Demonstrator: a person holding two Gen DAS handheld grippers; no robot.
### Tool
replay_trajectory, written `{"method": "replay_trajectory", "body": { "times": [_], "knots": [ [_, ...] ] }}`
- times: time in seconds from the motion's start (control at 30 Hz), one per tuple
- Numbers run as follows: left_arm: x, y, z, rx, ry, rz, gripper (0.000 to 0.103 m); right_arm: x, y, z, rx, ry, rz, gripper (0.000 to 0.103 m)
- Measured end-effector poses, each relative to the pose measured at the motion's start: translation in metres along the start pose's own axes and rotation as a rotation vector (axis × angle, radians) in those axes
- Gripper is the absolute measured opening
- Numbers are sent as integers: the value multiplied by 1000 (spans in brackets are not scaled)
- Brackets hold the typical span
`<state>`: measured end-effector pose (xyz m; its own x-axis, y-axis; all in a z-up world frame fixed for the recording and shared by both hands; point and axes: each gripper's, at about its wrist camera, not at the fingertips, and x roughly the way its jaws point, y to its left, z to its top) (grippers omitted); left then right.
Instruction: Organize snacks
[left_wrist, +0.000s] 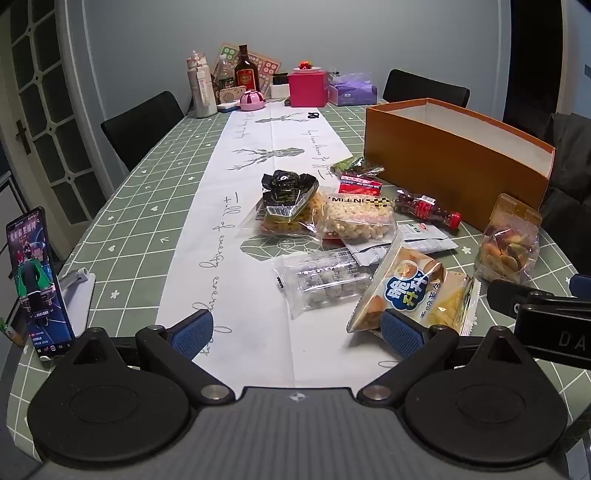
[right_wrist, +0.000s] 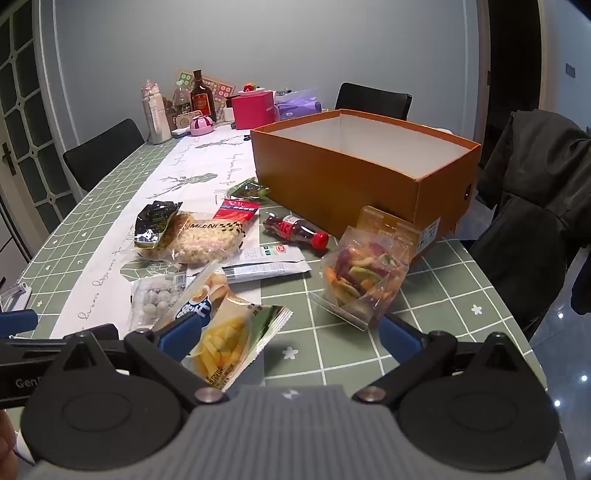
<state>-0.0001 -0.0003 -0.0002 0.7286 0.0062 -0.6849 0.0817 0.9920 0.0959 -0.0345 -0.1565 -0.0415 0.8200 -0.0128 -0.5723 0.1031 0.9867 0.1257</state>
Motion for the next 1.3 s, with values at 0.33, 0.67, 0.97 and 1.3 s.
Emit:
{"method": "replay_trajectory", "body": {
  "times": [0.33,0.67,0.97,1.3],
  "knots": [
    [0,3,-1,-6,11,-4,103,5,0,-1,1,6,-1,100],
    [1,3,-2,-4,11,-3,103,2,0,0,1,8,-2,100],
    [1,3,-2,-3,12,-3,103,2,0,-1,0,8,-3,100],
    [1,3,-1,-3,13,-2,103,0,1,-2,1,8,-4,100]
  ]
}}
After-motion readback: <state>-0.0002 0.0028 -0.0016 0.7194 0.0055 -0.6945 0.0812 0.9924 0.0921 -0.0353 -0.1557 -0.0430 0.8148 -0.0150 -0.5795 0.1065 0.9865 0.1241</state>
